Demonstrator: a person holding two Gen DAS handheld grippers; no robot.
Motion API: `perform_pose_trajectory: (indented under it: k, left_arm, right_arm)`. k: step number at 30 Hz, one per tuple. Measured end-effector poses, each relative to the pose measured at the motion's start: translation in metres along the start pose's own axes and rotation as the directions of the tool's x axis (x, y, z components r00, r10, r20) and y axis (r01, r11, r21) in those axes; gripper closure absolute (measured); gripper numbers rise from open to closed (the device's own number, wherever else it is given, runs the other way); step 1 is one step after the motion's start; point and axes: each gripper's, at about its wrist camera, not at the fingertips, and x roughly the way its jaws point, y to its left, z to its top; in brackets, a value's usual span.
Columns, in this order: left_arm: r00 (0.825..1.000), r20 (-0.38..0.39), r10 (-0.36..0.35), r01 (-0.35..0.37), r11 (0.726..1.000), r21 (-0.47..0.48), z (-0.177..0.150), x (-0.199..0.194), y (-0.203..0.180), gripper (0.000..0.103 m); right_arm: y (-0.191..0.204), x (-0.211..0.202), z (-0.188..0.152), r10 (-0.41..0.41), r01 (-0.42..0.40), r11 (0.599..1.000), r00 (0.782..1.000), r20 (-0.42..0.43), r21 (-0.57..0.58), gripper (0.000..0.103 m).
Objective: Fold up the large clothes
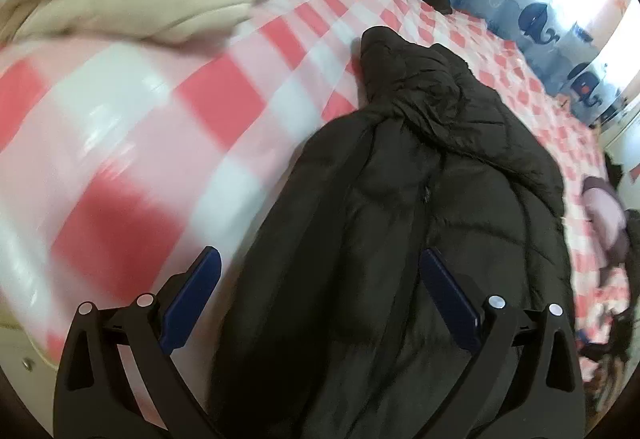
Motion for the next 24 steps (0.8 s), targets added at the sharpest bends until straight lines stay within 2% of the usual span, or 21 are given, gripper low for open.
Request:
perform_pose_trajectory:
  k: [4,10,19,24]
  left_arm:
    - [0.998,-0.040,-0.046,0.044,0.997,-0.061,-0.021,-0.021,0.032,0.007]
    - [0.992,-0.083,-0.097,0.093,0.994,-0.051,-0.054,-0.035,0.051,0.007]
    - [0.986,-0.113,-0.122,0.112,0.989,-0.092,-0.086,-0.028,0.066,0.007]
    - [0.970,-0.134,-0.202,0.184,0.974,-0.134,-0.096,-0.018,0.068,0.007]
  right_arm:
    - [0.002,-0.016,-0.039,-0.009,0.006,0.999,0.999,-0.051,-0.046,0.008]
    - [-0.011,-0.009,-0.079,-0.003,0.001,1.000,0.994,-0.109,-0.018,0.007]
    - [-0.015,0.011,-0.100,0.054,-0.053,0.999,0.989,-0.137,0.007,0.007]
    - [-0.016,0.013,-0.109,0.079,-0.077,0.997,0.987,-0.141,0.020,0.007]
